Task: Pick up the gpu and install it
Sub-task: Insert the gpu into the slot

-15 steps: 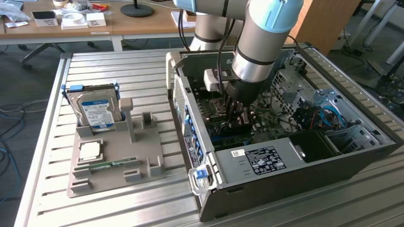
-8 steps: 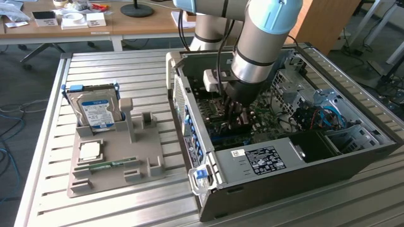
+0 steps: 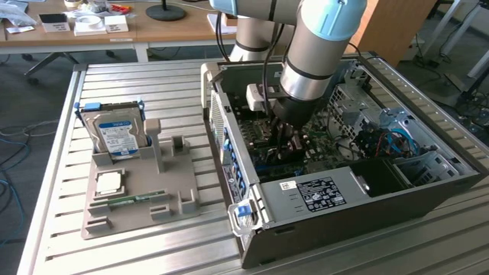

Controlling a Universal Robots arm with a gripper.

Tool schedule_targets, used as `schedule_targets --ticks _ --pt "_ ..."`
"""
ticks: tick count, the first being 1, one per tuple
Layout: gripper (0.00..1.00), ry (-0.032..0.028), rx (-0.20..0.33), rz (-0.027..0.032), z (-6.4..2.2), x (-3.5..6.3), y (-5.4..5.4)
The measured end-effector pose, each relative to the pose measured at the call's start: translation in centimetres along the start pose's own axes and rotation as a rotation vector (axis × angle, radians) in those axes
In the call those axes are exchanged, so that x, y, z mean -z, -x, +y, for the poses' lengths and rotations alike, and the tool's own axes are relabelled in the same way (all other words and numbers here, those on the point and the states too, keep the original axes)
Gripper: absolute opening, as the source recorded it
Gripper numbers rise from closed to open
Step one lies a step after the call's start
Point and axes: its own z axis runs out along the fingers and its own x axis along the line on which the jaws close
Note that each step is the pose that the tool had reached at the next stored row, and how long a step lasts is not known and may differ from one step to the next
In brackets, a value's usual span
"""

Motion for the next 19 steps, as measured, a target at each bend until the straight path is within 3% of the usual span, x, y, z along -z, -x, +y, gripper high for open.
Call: schedule_targets --ticks 6,19 --pt "0.52 0.0001 0.000 0.0001 0.04 0.85 0.0" --pt "0.52 0.0000 0.000 0.0006 0.19 4.32 0.2"
